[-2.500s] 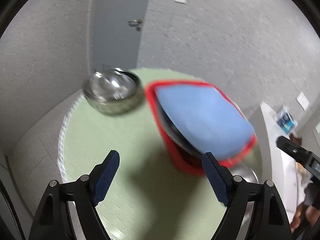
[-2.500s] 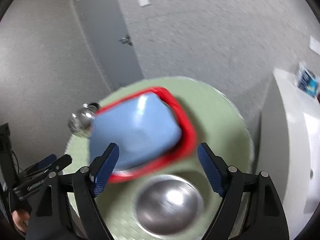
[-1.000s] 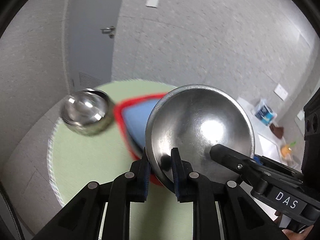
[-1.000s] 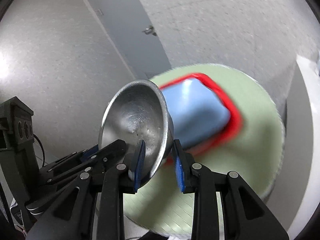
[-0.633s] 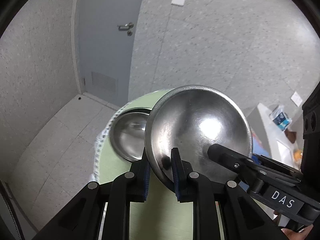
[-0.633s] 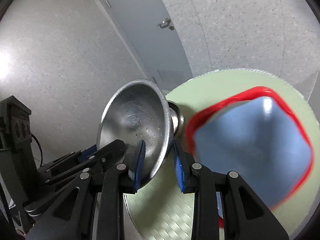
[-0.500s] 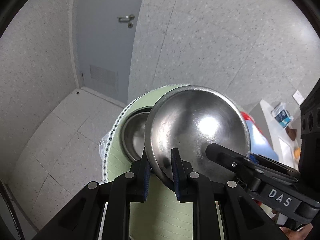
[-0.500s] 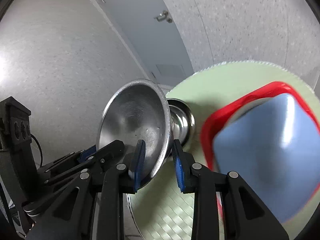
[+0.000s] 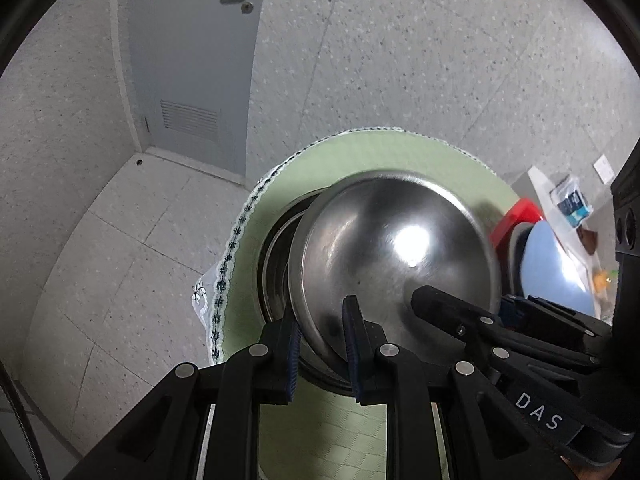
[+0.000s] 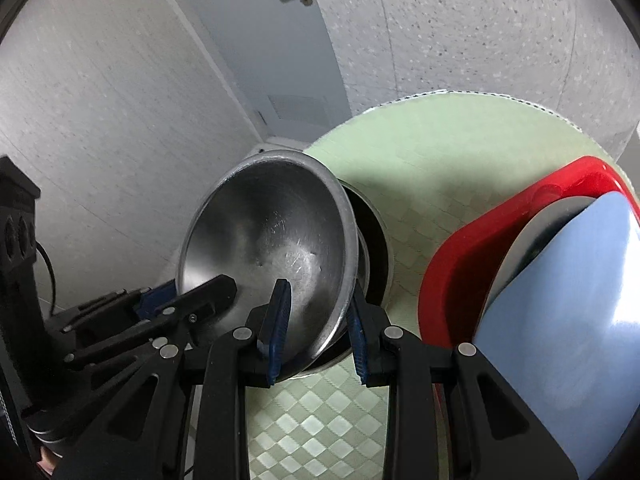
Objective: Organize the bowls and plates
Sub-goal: 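Lower the steel bowl onto the stacked steel bowls and release, then close both grippers on the rim of the steel bowl stack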
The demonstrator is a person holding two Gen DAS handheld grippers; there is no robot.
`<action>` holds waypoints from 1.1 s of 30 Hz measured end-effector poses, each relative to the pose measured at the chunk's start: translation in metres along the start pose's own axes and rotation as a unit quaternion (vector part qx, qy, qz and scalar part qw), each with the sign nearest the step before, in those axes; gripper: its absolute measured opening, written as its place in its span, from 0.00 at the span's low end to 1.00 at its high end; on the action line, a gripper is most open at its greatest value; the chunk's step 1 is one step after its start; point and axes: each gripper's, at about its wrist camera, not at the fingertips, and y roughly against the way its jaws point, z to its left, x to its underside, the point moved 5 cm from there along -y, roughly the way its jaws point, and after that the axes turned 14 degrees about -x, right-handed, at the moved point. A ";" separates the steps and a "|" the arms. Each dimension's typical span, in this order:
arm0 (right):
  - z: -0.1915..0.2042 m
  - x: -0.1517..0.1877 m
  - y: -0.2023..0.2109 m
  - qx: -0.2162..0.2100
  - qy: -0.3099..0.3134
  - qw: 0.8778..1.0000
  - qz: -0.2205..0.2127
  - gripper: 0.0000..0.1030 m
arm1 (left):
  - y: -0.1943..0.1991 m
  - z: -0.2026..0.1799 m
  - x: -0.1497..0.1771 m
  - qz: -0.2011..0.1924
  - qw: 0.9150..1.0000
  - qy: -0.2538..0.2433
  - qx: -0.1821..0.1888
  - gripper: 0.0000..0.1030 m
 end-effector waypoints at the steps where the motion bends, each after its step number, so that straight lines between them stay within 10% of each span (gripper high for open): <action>1: -0.001 0.000 -0.001 0.005 0.001 1.000 0.000 0.29 | -0.002 0.000 -0.002 0.001 1.000 0.000 0.003 0.16; 18: -0.007 -0.005 0.016 0.019 -0.013 0.999 -0.027 0.47 | -0.008 0.012 -0.019 0.002 0.999 0.011 0.043 0.42; 21: -0.006 -0.003 0.021 0.021 -0.011 0.999 -0.032 0.48 | 0.003 0.021 -0.016 -0.010 0.999 0.023 0.037 0.57; 23: -0.003 -0.003 0.023 0.025 -0.003 0.999 -0.035 0.50 | 0.012 0.029 -0.012 -0.032 0.998 0.033 0.034 0.84; 33: 0.003 -0.009 0.015 0.043 0.010 0.998 -0.032 0.68 | -0.013 0.056 0.008 -0.006 0.997 0.071 -0.006 0.83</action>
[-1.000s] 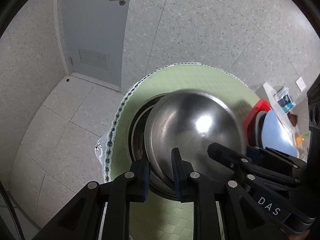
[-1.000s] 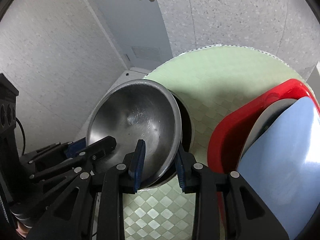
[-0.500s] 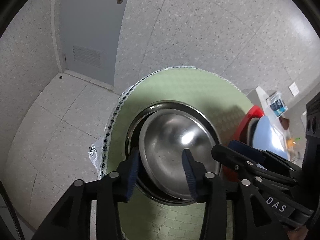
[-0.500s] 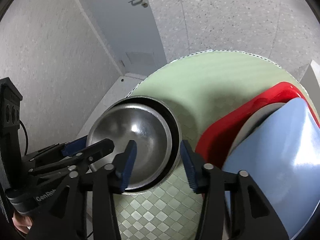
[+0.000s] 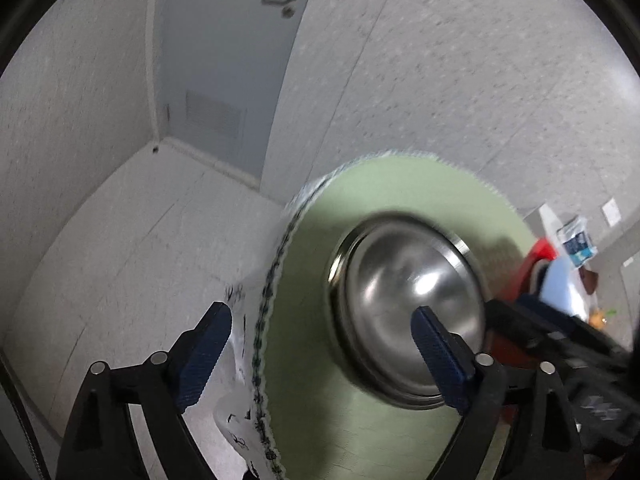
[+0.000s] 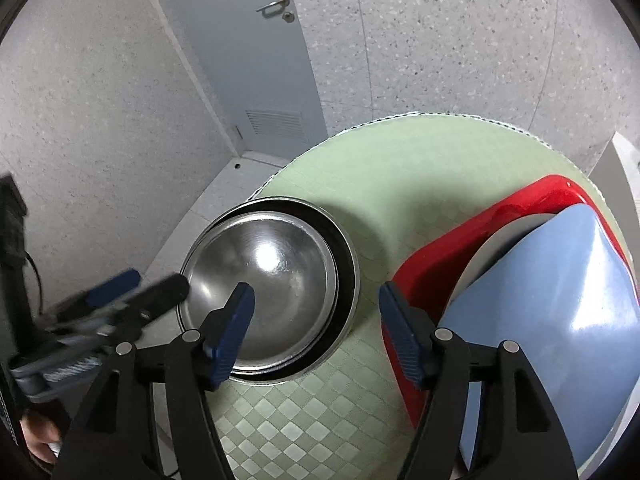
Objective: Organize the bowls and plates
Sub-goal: 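Close both grippers on the rim of the steel bowl stack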
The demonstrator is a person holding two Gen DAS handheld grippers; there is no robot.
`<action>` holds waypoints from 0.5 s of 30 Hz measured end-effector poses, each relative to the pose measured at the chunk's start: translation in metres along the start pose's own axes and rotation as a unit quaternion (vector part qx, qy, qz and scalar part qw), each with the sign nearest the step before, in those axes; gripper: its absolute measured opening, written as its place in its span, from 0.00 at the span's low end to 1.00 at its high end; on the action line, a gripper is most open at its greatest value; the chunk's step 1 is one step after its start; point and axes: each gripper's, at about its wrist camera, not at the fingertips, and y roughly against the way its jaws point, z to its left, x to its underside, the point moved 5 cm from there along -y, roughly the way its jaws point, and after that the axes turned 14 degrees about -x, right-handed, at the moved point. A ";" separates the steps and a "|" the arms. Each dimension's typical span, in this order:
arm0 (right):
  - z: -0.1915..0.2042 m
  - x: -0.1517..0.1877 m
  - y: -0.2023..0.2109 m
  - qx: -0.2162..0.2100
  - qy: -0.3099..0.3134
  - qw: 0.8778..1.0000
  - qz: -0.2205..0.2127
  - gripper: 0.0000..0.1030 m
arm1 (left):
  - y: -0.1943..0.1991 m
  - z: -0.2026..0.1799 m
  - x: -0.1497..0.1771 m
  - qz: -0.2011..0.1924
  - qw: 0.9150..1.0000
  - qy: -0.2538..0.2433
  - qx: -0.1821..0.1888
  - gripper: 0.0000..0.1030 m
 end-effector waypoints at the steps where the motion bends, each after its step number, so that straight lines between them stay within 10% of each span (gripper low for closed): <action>1: 0.001 0.000 -0.001 0.003 0.004 1.000 0.002 0.70 | -0.006 0.000 0.002 0.007 1.000 -0.002 0.001 0.82; 15: 0.005 0.001 -0.028 0.035 0.020 0.999 0.020 0.74 | -0.034 0.019 0.010 0.025 0.999 0.021 0.015 0.74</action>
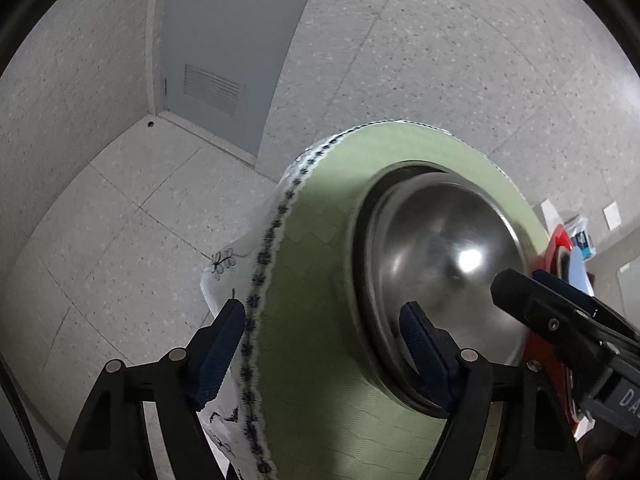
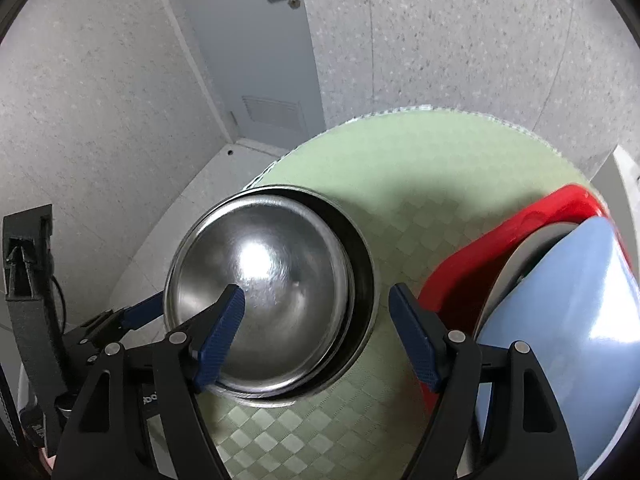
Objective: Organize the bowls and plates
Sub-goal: 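Close both grippers on the rim of the steel bowl stack, then lift the steel bowl stack with both grippers and carry it over the red basin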
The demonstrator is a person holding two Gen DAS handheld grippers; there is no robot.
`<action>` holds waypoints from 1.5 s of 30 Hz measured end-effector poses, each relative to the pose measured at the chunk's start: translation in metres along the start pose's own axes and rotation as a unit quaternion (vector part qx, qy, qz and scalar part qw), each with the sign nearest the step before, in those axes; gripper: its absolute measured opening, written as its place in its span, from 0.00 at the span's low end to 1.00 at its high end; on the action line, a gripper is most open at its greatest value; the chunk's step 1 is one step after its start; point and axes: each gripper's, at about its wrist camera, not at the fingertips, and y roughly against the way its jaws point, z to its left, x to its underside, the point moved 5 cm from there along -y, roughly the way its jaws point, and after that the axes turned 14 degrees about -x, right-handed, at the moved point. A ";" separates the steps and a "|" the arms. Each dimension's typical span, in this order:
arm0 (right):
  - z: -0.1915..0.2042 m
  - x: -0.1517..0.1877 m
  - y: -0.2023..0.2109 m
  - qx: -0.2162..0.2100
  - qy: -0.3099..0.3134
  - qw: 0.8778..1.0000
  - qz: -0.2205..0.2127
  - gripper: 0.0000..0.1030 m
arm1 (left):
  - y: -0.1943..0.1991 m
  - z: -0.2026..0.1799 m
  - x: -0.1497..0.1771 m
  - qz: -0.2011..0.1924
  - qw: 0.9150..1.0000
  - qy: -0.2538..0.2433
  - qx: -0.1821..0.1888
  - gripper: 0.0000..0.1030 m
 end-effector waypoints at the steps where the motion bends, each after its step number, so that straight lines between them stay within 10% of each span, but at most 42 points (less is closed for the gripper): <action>1: 0.001 0.000 0.000 0.004 0.001 1.000 -0.001 0.74 | -0.001 0.002 0.000 0.000 1.000 0.001 0.001 0.74; 39: 0.015 0.034 0.003 0.017 -0.067 0.994 -0.081 0.94 | -0.004 0.012 0.016 -0.027 0.999 -0.021 -0.007 0.74; 41: 0.018 0.032 -0.001 0.014 -0.048 0.996 -0.078 0.89 | -0.003 0.010 0.016 -0.029 0.999 -0.024 -0.008 0.74; 43: 0.018 0.032 -0.010 -0.016 -0.056 0.997 -0.059 0.56 | -0.002 0.008 0.015 -0.030 0.999 -0.025 0.001 0.74; 45: 0.011 0.038 -0.021 -0.029 -0.076 0.996 -0.035 0.46 | -0.001 0.005 0.016 -0.031 0.999 -0.026 0.006 0.74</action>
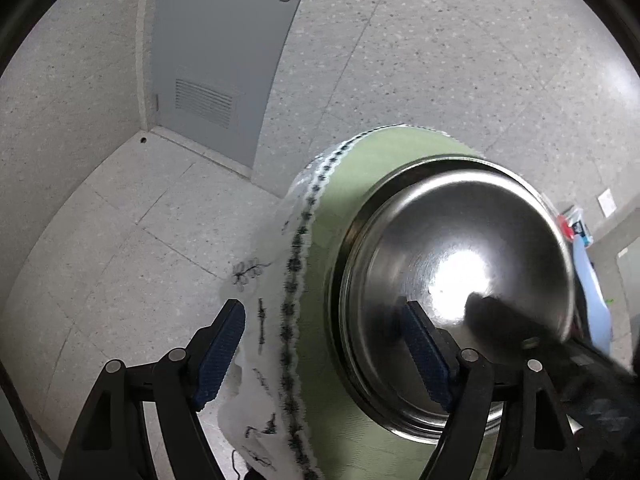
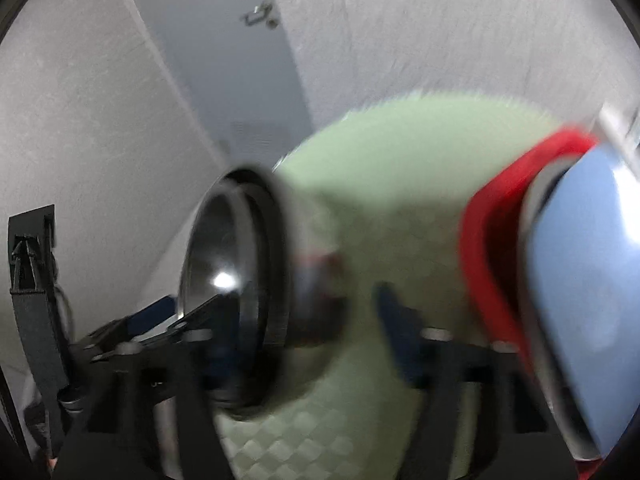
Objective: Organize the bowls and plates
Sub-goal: 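Lift the steel bowl stack with both grippers and carry it over the red basin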
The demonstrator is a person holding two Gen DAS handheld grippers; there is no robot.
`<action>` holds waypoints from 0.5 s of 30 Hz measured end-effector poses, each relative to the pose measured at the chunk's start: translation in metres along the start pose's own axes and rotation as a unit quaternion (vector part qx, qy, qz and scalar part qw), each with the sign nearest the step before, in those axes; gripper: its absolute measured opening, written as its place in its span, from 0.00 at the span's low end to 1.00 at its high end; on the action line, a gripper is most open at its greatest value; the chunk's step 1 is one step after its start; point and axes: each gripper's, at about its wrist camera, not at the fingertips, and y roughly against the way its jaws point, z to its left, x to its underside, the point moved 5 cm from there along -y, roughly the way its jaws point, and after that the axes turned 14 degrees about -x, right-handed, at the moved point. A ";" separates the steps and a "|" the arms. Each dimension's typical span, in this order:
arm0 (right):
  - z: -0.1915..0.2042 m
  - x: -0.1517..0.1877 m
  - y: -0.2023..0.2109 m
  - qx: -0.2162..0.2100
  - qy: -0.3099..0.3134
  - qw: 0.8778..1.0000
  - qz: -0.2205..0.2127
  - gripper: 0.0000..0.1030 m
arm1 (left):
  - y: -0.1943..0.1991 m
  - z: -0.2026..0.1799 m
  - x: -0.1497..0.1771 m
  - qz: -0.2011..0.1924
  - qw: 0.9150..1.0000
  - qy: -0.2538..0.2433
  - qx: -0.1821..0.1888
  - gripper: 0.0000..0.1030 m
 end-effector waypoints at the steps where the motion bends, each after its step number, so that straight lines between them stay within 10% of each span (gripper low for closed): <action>1: -0.003 0.001 0.000 -0.005 -0.003 1.000 -0.002 0.45 | 0.000 0.000 0.000 -0.002 1.000 -0.001 0.002 0.73; 6: -0.017 0.001 0.000 -0.030 -0.020 0.999 0.007 0.41 | 0.002 -0.012 0.001 0.008 0.998 -0.005 0.062 0.41; 15: -0.018 0.005 0.009 -0.068 -0.044 0.997 0.009 0.41 | 0.023 -0.017 -0.004 -0.013 0.999 -0.010 0.035 0.38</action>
